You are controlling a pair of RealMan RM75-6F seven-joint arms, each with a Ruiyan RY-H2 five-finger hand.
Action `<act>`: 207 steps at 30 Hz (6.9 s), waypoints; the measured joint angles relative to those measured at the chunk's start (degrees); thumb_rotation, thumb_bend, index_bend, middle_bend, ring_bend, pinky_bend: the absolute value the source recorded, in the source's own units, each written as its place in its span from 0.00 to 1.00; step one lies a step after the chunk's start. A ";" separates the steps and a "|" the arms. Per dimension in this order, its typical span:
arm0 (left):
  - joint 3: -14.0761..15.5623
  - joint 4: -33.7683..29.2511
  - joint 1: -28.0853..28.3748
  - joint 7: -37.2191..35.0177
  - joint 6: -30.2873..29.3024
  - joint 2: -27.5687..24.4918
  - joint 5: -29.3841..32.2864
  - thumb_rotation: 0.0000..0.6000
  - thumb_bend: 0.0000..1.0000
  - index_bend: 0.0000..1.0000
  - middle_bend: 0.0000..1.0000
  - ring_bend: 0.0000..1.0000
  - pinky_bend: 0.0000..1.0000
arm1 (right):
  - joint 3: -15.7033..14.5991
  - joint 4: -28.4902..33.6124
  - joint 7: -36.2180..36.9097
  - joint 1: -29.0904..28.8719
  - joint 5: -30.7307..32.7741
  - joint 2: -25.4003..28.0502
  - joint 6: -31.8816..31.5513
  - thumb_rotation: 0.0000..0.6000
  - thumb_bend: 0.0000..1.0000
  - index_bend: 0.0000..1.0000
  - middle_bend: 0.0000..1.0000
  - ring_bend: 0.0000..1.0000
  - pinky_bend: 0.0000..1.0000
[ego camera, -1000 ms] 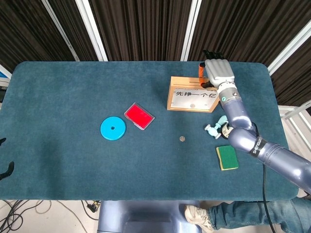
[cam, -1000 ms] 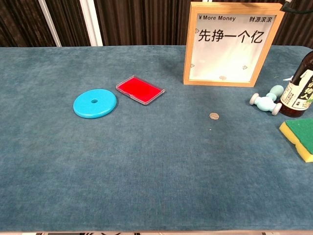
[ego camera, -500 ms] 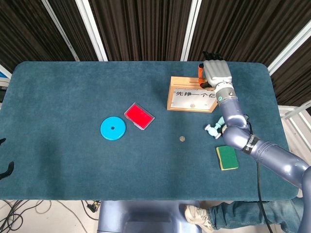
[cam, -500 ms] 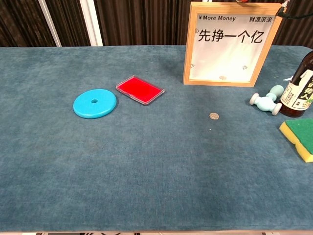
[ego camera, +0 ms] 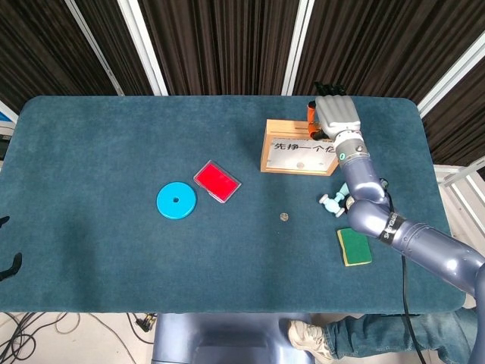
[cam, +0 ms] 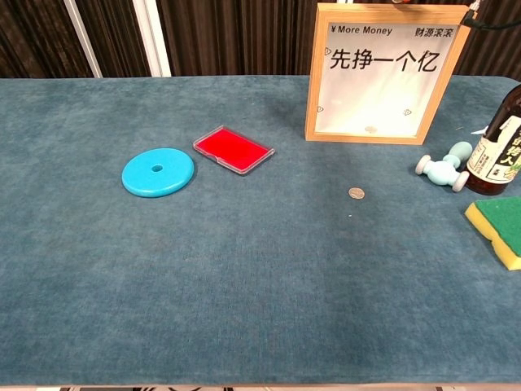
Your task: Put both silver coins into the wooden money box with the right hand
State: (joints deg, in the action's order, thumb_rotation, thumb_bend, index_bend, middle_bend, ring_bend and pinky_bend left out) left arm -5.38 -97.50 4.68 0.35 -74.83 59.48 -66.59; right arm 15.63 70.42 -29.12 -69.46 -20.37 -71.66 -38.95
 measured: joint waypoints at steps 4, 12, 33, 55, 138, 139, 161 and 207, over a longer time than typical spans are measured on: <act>-0.16 -0.13 -0.03 -0.43 0.12 -0.13 0.40 1.00 0.39 0.13 0.00 0.00 0.00 | -0.55 -0.25 0.11 -0.18 0.30 -0.21 -0.13 1.00 0.51 0.70 0.02 0.00 0.00; -0.20 -0.16 -0.04 -0.69 0.10 -0.20 0.34 1.00 0.39 0.12 0.00 0.00 0.00 | -1.31 -0.28 0.25 -0.50 0.63 -0.45 -0.35 1.00 0.51 0.67 0.02 0.00 0.00; -0.12 -0.22 -0.02 -0.78 0.28 -0.35 0.39 1.00 0.40 0.12 0.00 0.00 0.00 | -2.22 -0.46 0.09 -0.99 0.70 -0.77 -1.08 1.00 0.51 0.62 0.02 0.00 0.00; -0.03 -0.39 0.07 -0.60 0.64 -0.50 0.68 1.00 0.40 0.12 0.00 0.00 0.00 | -2.98 0.09 -0.28 -1.06 1.37 -0.46 -1.25 1.00 0.51 0.54 0.02 0.00 0.00; -0.11 -2.07 0.37 -1.06 2.19 -1.62 3.04 1.00 0.40 0.12 0.00 0.00 0.00 | -11.18 -10.91 30.81 37.10 -56.79 -28.52 -28.69 1.00 0.51 0.42 0.02 0.00 0.00; -0.11 -2.10 0.38 -1.03 2.23 -1.65 3.11 1.00 0.40 0.12 0.00 0.00 0.00 | -11.02 -11.25 31.05 36.84 -56.79 -28.93 -27.96 1.00 0.51 0.42 0.02 0.00 0.00; -0.18 -2.41 0.50 -1.12 2.48 -1.90 3.61 1.00 0.40 0.10 0.00 0.00 0.00 | -8.73 -20.19 35.27 33.77 -59.29 -35.59 -23.06 1.00 0.51 0.45 0.02 0.00 0.00; -0.09 -2.73 0.71 -0.84 2.77 -2.11 4.08 1.00 0.40 0.10 0.00 0.00 0.00 | -7.30 -22.30 35.78 32.53 -59.77 -36.76 -19.93 1.00 0.51 0.45 0.02 0.00 0.00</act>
State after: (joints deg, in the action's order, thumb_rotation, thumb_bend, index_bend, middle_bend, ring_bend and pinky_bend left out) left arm -5.47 -100.23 5.39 -0.49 -72.06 57.37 -62.51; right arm 8.33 48.12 6.65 -36.93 -80.14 -108.43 -58.88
